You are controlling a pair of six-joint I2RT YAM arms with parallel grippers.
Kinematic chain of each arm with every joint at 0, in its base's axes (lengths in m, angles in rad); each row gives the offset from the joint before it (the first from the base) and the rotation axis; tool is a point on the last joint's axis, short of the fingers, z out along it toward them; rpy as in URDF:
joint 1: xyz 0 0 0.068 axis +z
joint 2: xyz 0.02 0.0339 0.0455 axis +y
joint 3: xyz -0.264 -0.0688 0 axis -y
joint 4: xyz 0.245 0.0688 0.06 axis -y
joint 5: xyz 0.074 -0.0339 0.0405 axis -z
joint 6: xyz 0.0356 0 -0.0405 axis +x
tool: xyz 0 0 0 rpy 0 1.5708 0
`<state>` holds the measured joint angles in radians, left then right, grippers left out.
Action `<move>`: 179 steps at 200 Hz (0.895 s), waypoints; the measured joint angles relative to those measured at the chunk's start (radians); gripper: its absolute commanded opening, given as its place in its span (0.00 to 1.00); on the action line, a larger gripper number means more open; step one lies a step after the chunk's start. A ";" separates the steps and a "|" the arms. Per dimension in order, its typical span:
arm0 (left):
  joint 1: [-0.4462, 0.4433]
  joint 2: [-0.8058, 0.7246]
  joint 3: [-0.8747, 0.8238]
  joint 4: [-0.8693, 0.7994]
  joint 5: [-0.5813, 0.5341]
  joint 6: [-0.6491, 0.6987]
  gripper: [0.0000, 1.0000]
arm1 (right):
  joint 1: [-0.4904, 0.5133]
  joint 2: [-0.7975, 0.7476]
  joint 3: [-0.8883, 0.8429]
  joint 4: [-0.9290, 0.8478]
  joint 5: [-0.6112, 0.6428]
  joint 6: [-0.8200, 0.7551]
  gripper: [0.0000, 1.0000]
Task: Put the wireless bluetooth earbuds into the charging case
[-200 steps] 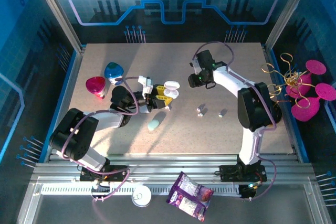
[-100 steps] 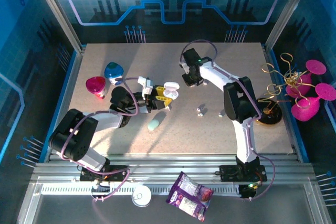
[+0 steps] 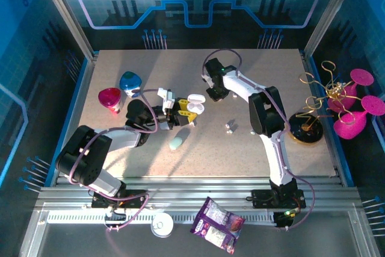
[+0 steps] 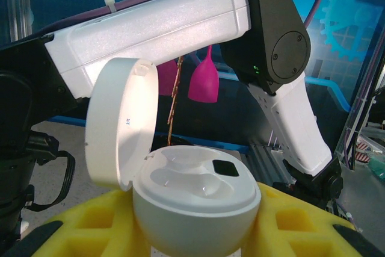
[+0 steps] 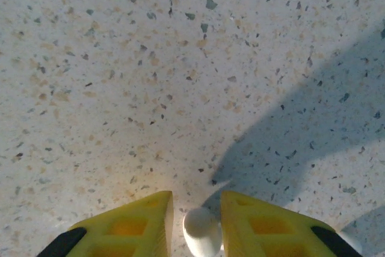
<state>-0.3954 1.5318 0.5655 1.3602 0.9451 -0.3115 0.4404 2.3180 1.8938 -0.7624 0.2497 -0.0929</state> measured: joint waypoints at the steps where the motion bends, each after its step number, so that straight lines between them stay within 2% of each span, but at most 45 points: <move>1: 0.000 0.000 0.000 0.000 0.000 0.000 0.33 | 0.000 0.001 0.001 0.000 0.001 -0.001 0.24; 68: 0.000 -0.011 -0.003 0.000 0.004 0.000 0.34 | 0.002 0.027 0.030 -0.010 0.014 -0.019 0.21; 179: 0.000 -0.021 -0.013 0.000 0.007 0.000 0.33 | -0.005 0.014 0.005 0.003 -0.008 -0.041 0.29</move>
<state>-0.3954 1.5105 0.5529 1.3602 0.9520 -0.3115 0.4351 2.3325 1.8988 -0.7593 0.2413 -0.1341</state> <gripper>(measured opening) 0.360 0.283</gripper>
